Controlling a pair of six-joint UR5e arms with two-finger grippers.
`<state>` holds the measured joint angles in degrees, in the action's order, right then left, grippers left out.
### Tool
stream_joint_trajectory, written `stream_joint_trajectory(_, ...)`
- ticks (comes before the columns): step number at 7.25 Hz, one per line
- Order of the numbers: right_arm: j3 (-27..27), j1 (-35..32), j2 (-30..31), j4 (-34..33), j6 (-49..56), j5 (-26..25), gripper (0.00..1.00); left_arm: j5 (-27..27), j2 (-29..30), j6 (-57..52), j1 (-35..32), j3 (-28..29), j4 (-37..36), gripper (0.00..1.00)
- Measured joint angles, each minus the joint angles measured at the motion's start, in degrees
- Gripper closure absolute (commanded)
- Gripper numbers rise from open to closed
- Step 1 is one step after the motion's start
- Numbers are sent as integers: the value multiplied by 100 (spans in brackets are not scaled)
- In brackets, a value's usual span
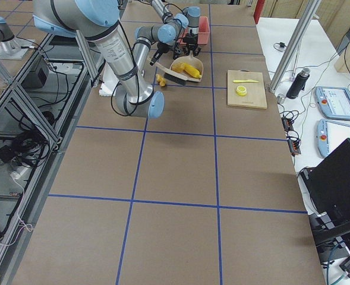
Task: Sweep and dump trash into bin
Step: 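Move the brush back behind the ginger root with the right gripper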
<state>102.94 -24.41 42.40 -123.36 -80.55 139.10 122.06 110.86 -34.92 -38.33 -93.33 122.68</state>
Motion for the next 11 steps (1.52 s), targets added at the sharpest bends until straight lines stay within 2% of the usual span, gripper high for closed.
stream_joint_trajectory(4, -126, 233, 138, -61, 459, 345, 100, 2, -92, -246, 18, -138, 89, 100)
stream_joint_trajectory(7, -56, -90, 166, -624, 1147, 529, 100, 0, -99, -407, 64, -204, 82, 100)
stream_joint_trajectory(9, 388, -212, 302, -943, 1890, 414, 100, -6, -134, -590, 76, -198, 125, 100)
stream_joint_trajectory(11, 1421, -71, 917, -1117, 2778, 19, 100, -7, -193, -671, 79, -207, 148, 100)
